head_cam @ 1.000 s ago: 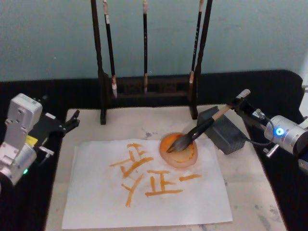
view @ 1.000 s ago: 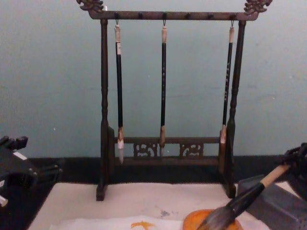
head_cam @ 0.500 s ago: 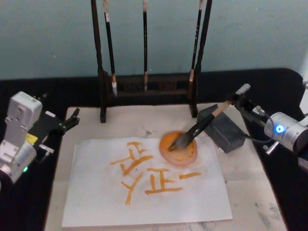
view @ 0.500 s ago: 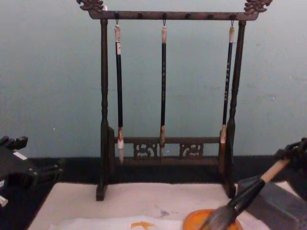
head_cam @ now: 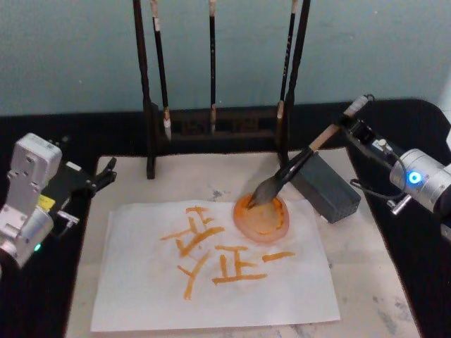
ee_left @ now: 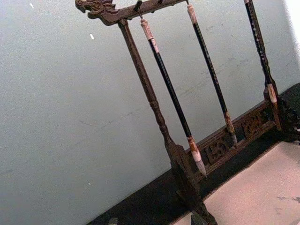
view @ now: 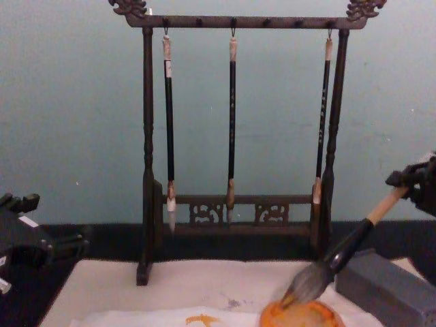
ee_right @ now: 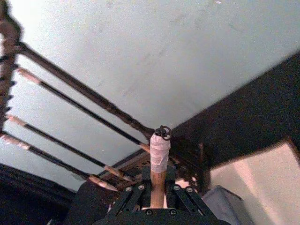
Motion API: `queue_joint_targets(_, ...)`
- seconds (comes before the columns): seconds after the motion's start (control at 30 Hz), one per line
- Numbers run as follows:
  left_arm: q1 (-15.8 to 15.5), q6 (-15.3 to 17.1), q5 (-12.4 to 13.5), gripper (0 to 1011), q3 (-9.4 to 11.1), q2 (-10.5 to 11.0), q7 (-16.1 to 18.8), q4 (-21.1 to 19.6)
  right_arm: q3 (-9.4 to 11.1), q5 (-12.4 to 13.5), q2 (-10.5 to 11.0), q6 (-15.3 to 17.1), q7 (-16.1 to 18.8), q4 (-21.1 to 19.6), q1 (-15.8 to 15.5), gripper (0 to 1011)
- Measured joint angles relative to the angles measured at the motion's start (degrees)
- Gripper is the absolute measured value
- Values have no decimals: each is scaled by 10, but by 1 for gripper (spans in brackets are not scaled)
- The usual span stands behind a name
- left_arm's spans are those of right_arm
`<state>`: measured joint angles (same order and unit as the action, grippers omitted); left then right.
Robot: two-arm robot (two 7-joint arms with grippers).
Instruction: Pick up the brush from the inkstone, write on the paper, then place the brush back to its original position.
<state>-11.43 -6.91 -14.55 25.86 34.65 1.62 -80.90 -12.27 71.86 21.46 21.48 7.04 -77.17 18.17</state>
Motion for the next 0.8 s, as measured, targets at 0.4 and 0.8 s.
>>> queue_joint_targets(0.4,0,0,0,1010,0,0,0,0,-34,-74,46,-101,61,-69,-34,175)
queue_joint_targets(0.8,0,0,0,1009,0,0,0,0,-69,-241,103,-242,110,-136,-85,174)
